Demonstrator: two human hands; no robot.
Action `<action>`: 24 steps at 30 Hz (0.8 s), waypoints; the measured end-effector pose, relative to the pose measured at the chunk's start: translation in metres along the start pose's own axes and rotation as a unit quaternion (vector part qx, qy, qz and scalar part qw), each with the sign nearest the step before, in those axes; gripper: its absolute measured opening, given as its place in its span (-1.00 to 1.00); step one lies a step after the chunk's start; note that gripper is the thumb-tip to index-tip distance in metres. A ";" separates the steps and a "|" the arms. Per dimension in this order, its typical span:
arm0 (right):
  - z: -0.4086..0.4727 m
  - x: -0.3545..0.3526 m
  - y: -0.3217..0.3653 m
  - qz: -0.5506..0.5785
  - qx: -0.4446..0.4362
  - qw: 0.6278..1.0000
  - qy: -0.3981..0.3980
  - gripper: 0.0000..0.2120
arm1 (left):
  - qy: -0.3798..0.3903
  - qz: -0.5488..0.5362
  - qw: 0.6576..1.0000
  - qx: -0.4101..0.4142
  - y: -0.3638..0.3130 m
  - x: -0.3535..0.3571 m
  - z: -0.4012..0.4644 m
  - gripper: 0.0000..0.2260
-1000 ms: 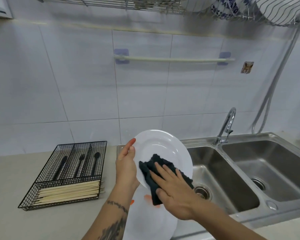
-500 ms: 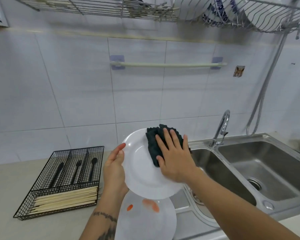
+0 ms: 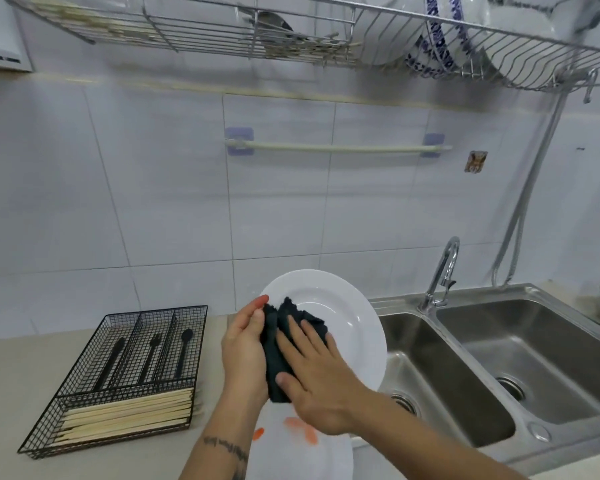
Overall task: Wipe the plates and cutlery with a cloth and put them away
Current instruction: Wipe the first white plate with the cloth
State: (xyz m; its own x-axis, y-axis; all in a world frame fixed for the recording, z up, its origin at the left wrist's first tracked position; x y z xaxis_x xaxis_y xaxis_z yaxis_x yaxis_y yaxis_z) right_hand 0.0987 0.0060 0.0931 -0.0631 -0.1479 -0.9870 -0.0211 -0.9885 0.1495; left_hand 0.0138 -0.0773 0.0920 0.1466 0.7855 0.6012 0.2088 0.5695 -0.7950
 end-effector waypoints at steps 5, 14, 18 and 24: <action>0.029 -0.028 -0.046 -0.150 0.033 0.981 -0.120 -0.33 | 0.005 0.016 1.000 0.019 -0.007 0.002 -0.002 -0.75; 0.005 -0.034 -0.083 -0.143 0.118 0.970 -0.157 -0.33 | -0.014 0.003 0.998 0.053 -0.037 -0.021 0.002 -0.76; -0.017 -0.017 -0.066 -0.081 0.106 0.980 -0.145 -0.38 | -0.052 -0.027 0.996 0.073 -0.047 -0.021 0.011 -0.76; -0.034 -0.010 -0.012 -0.035 0.050 0.986 -0.154 -0.40 | -0.073 -0.065 0.993 0.070 -0.043 -0.004 0.014 -0.75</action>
State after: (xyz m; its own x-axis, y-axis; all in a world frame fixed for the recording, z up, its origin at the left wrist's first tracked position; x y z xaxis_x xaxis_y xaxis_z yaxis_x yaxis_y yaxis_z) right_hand 0.1334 0.0187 0.0994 -0.3573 -0.0482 -0.9327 -0.1334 -0.9858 0.1020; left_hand -0.0096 -0.1014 0.1223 -0.0165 0.7246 0.6890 0.0781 0.6879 -0.7216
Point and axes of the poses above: each hand's wrist, its own z-axis towards the middle knuckle, its own x-axis out of the palm, y = z × x, the point moved 7 cm from there along z, towards the middle knuckle, and after that the axes turned 6 degrees about -z, right-handed, at the moved point
